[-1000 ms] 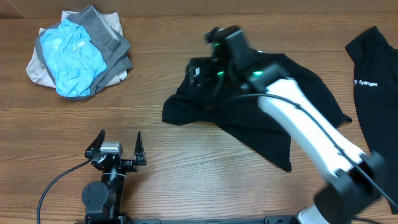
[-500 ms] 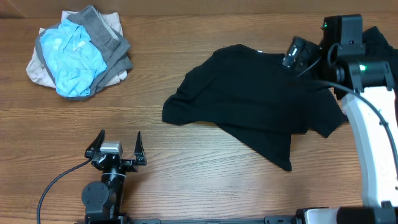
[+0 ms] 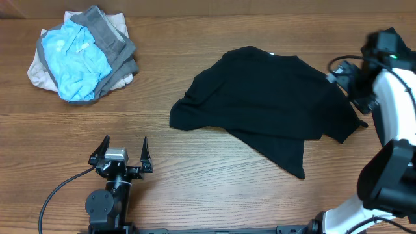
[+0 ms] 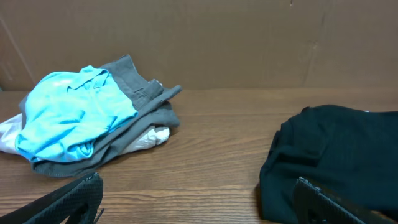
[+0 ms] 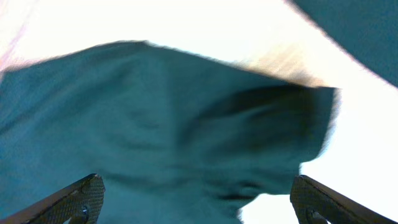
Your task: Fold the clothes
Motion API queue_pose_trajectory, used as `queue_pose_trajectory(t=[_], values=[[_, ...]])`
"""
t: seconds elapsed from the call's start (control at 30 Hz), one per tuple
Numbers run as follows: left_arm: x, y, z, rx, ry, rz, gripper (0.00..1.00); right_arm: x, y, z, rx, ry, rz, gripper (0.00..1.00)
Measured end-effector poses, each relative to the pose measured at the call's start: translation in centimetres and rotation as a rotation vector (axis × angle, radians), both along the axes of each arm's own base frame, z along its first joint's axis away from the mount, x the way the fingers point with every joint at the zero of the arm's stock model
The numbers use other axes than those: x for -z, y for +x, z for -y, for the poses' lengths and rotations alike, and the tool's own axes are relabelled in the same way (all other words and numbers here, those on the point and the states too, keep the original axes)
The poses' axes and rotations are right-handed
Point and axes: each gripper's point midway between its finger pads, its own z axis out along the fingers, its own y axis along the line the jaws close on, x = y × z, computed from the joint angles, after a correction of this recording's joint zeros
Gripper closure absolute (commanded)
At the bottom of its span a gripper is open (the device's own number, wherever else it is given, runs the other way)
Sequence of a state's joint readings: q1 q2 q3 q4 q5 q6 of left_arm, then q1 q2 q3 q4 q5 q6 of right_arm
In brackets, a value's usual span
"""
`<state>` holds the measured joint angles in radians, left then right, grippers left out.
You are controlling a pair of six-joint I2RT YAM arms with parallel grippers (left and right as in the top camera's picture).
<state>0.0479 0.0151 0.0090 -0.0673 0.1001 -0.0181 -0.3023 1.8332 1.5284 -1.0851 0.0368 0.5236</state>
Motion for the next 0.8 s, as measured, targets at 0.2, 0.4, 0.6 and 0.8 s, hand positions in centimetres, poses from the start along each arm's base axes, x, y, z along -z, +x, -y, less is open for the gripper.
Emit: queue_pose_trajectory(t=[0.2,0.4,0.6,0.8], values=[[0.0,0.0,0.0,0.0,0.0,0.0,0.0,1.0,-1.4,3.3,0.098,0.008,-0.011,0.0],[0.0,0.0,0.0,0.0,0.0,0.0,0.0,3.5,-2.4,4.5,0.134,0.0,-0.016,0.0],[0.0,0.0,0.0,0.0,0.0,0.0,0.0,4.8,-3.3,5.1,0.157,-0.002,-0.029,0.0],[0.0,0.0,0.0,0.0,0.0,0.0,0.0,4.7,-1.9,3.2,0.107,0.086,0.023,0.0]])
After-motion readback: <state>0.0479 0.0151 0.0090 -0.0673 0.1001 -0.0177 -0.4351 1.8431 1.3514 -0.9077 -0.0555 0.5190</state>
